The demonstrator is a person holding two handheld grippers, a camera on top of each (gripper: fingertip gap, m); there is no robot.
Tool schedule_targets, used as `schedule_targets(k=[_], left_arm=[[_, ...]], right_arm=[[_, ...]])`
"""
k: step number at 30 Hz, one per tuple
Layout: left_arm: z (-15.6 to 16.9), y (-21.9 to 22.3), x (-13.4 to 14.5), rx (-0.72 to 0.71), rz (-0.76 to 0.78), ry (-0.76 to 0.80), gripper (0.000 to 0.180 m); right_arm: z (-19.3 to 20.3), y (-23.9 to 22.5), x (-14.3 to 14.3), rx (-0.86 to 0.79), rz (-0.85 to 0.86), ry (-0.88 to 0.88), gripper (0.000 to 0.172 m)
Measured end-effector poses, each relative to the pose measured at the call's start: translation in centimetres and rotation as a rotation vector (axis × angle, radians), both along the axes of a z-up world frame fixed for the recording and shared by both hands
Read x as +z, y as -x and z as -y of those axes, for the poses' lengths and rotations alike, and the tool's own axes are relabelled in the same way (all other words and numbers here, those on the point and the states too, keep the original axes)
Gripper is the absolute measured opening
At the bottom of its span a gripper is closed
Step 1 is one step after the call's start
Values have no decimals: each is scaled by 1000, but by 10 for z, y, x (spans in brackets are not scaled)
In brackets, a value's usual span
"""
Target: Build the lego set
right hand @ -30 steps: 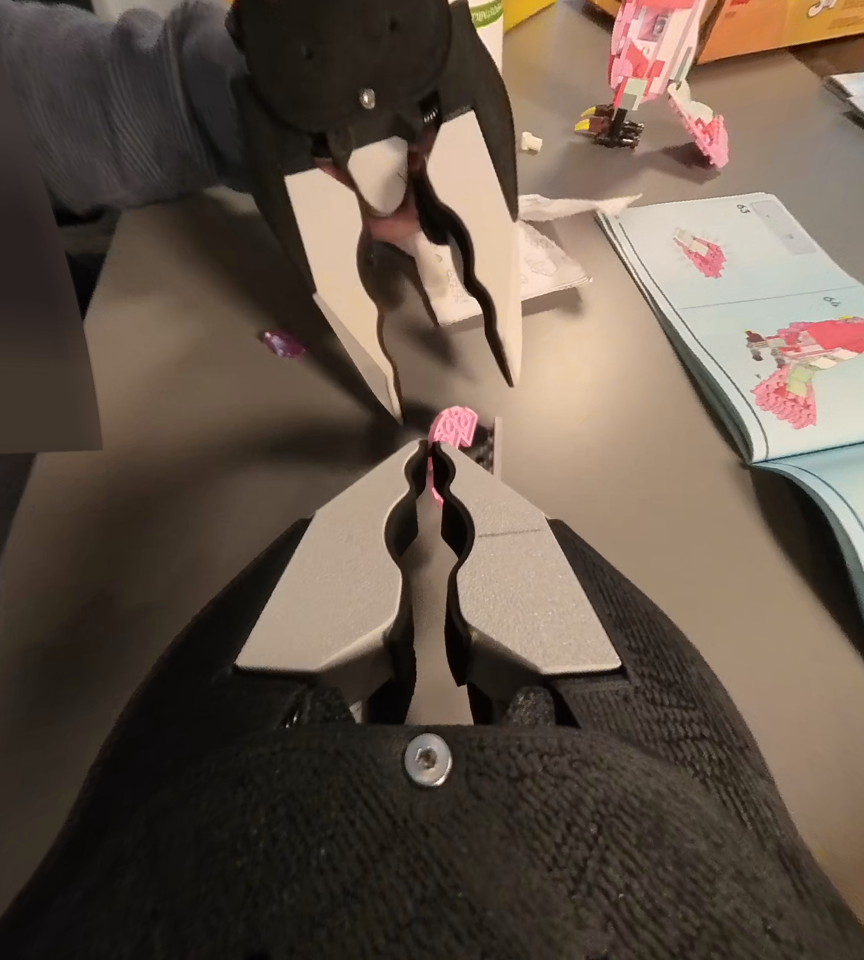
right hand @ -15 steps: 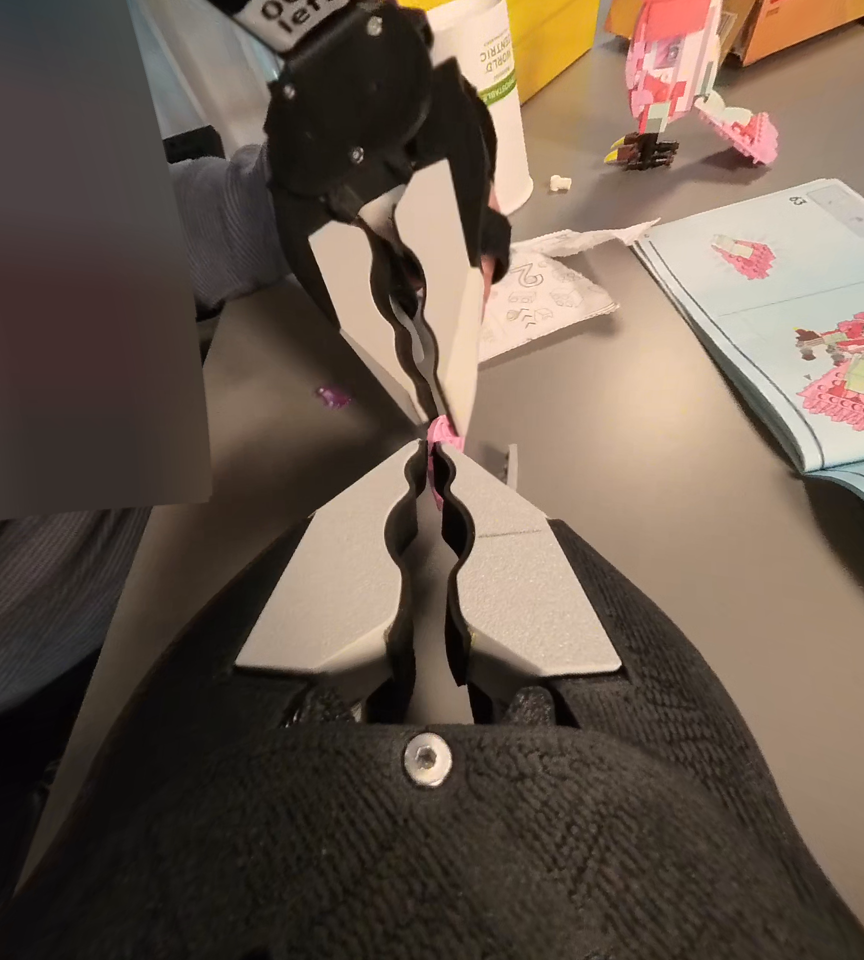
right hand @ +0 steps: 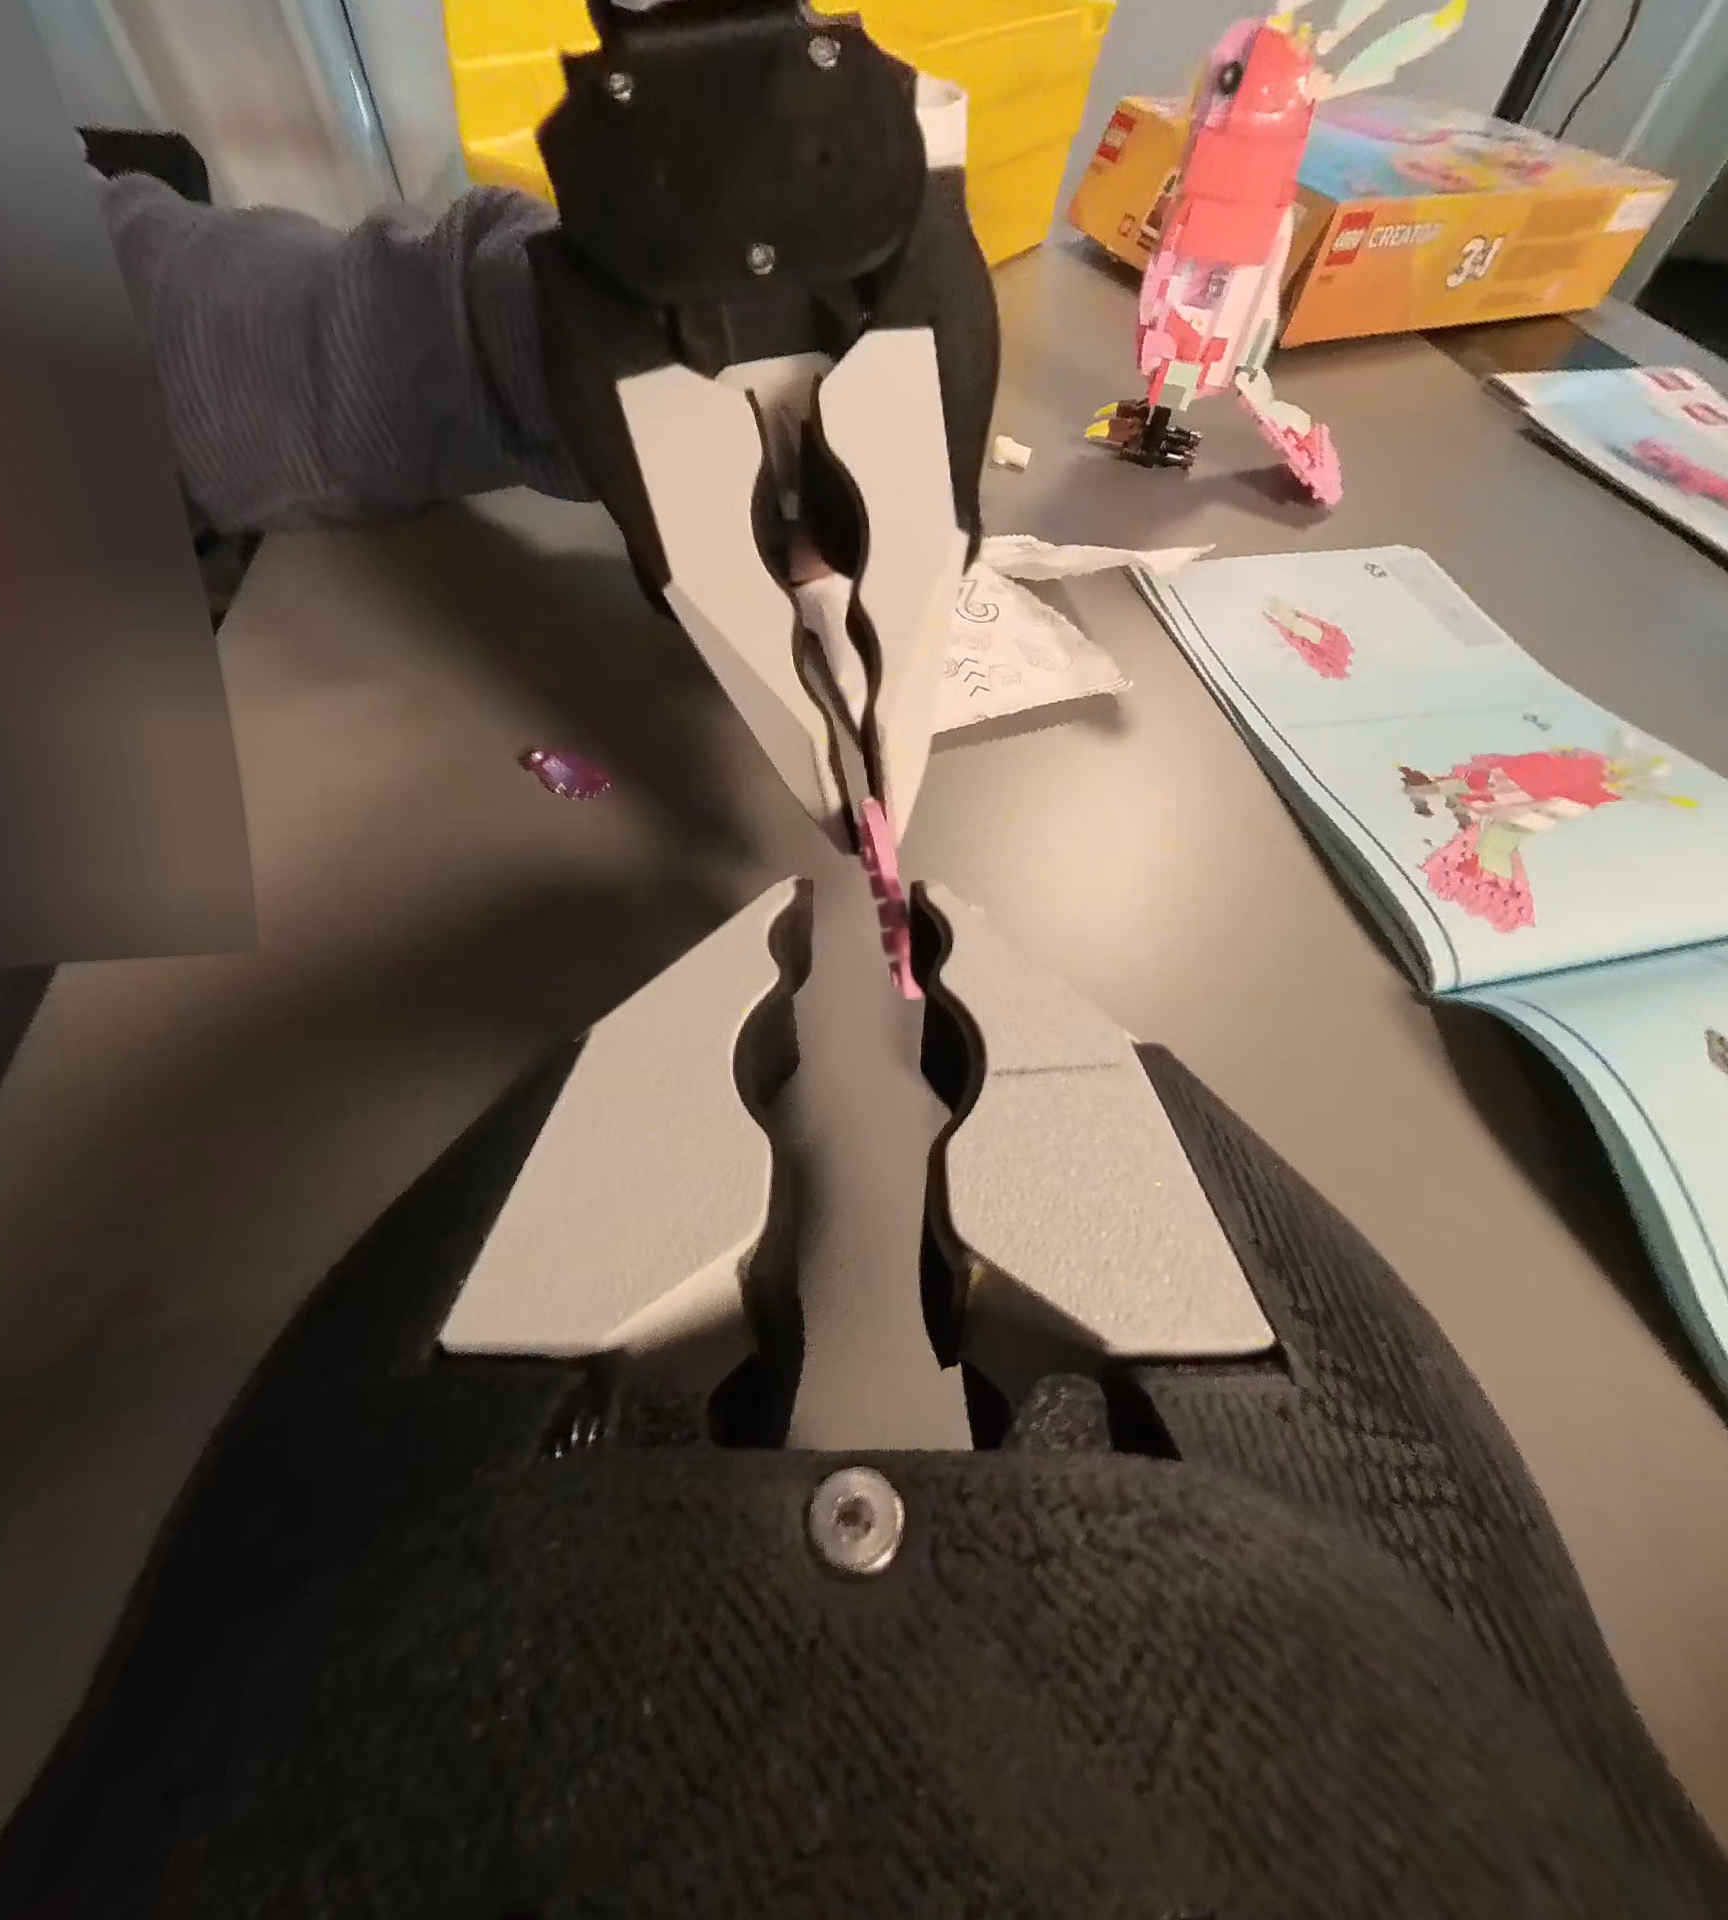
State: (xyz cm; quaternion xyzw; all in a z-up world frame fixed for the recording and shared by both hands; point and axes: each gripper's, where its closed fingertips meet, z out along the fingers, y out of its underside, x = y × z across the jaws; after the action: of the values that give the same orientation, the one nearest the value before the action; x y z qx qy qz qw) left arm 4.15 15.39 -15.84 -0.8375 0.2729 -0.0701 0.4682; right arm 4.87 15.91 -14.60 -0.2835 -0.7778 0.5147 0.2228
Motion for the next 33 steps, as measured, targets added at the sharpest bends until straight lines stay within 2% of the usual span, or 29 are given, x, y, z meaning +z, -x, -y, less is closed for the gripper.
schedule_targets(k=[5, 8, 12, 15, 19, 23, 33], left_arm=[[0, -7, -3, -21, 1, 15, 4], [-1, -8, -4, -22, -1, 19, 4], [-5, -4, 2, 22, 25, -16, 7], [-4, 3, 9, 60, 59, -10, 32], [-4, 17, 1, 101, 86, 30, 43], [-4, 23, -16, 124, 113, 104, 52], [-2, 27, -26, 137, 102, 163, 50]], right_arm=[[4, 2, -4, -5, -32, -72, 13], [3, 2, -8, -4, -25, -95, 4], [-1, 3, -5, -21, 32, -24, 3], [-16, 7, -3, -74, 100, 71, 3], [-30, 14, 0, -108, 229, 220, 3], [-28, 16, -7, -68, 338, 237, 3], [-11, 23, -16, -17, 366, 157, 3]])
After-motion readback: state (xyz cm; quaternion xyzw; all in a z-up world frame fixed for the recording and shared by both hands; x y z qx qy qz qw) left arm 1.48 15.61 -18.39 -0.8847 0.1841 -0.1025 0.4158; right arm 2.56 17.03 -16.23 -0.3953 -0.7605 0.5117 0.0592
